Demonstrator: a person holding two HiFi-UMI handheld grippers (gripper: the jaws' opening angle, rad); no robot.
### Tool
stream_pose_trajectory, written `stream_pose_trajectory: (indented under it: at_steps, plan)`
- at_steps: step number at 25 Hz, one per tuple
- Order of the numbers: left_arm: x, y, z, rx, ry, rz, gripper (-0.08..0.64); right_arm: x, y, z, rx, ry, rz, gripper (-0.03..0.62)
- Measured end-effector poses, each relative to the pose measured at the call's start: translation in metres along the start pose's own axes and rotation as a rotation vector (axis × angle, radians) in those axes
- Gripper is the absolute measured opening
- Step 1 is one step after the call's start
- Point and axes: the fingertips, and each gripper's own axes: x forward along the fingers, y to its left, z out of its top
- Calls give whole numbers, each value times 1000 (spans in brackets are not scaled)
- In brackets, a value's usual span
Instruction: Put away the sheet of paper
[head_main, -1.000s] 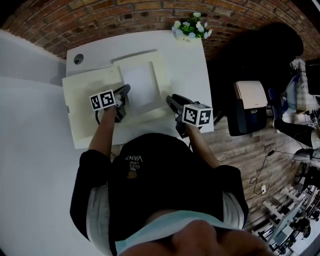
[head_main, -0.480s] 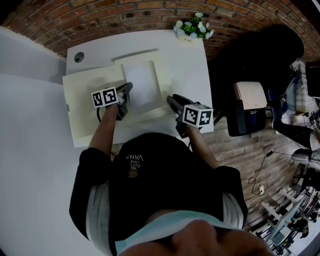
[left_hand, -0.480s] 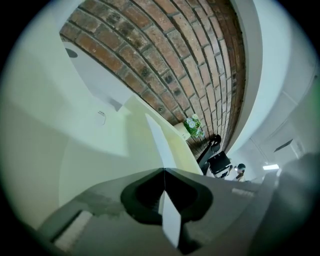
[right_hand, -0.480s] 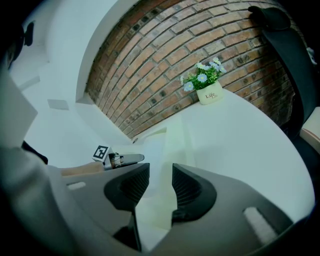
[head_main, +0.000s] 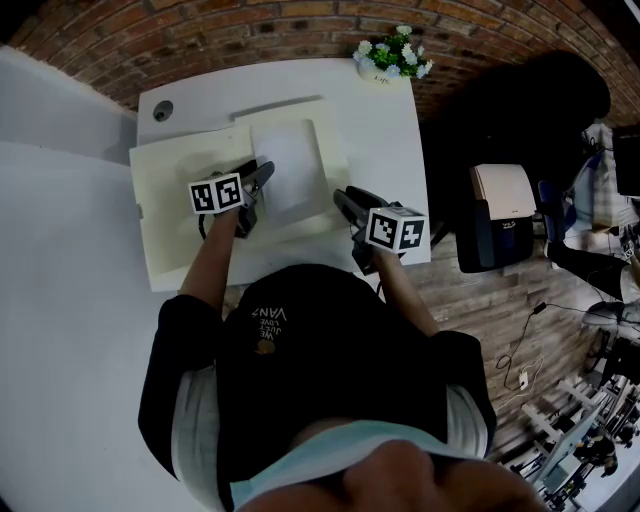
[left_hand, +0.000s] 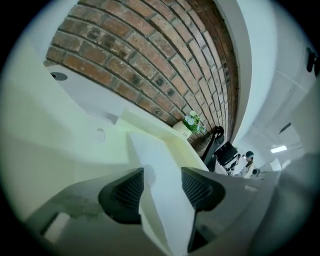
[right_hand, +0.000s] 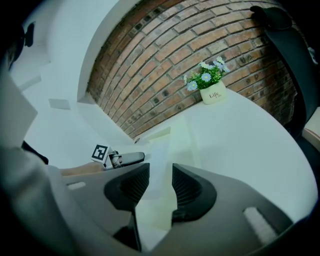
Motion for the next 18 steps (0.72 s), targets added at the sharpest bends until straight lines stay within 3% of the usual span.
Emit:
stream_pose_trajectory:
  at_steps: [11,18]
  plan:
    - [-12,6,-1,14,16,-5,252,5,12,-2,-7,-10,-6,141]
    - [-26,6,8,27,-45,-37,252,10,23,-5,-10,-29,-14,141]
